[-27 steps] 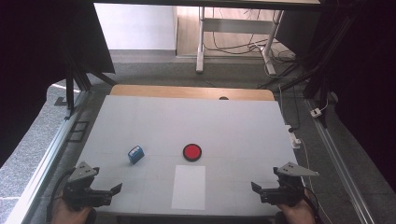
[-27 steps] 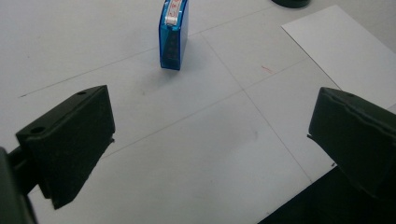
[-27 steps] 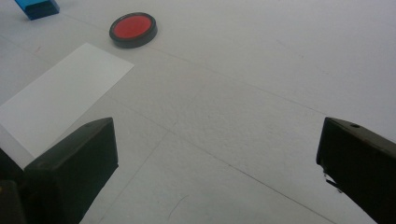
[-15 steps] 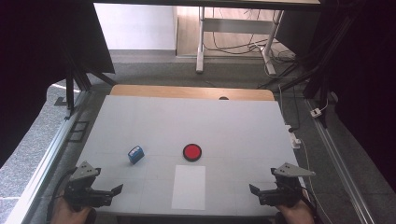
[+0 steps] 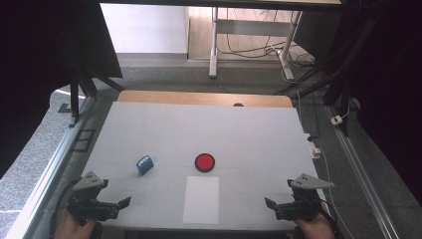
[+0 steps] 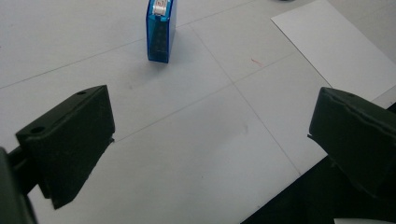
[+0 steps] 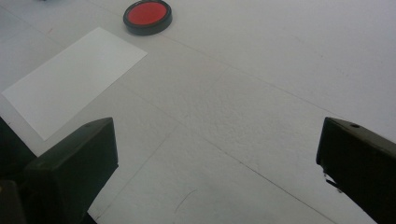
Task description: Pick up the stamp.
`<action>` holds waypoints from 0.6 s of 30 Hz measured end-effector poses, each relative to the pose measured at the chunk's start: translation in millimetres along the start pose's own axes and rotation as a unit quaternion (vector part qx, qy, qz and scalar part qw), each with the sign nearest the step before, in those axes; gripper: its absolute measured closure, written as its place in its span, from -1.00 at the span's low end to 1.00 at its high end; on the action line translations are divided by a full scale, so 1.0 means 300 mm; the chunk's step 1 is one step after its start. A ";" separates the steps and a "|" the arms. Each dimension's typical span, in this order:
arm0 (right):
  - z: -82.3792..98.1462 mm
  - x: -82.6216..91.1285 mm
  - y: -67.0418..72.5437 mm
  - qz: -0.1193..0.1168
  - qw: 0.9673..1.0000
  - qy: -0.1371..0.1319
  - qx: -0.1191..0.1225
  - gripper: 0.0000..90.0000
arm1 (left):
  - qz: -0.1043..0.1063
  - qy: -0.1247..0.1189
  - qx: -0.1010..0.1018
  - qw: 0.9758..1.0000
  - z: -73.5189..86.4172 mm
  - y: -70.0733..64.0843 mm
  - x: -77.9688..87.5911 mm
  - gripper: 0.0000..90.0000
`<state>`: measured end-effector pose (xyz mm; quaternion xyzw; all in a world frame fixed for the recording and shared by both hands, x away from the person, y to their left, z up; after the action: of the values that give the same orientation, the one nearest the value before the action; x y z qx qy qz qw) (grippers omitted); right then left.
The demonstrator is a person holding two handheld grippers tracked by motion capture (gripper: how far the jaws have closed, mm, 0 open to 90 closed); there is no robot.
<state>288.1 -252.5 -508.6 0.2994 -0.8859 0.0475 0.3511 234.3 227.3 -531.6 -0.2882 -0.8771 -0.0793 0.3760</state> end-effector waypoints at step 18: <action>0.000 -0.008 0.006 -0.002 1.000 0.009 0.007 -1.00 | 0.014 -0.018 -0.011 1.000 -0.023 0.002 0.010 -1.00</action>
<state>288.5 -249.9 -509.9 0.3036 -0.8818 0.0559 0.3566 237.1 226.8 -524.6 -0.3062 -0.8785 -0.0790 0.3582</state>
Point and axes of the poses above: each handheld gripper's, and its own axes: x roughly backward along the jaws, z roughly out of its underside, y roughly to its left, the point moved 8 cm from there along -x, roughly forward along the jaws, and after that the axes turned 7 degrees about -x, right-handed, at the moved point
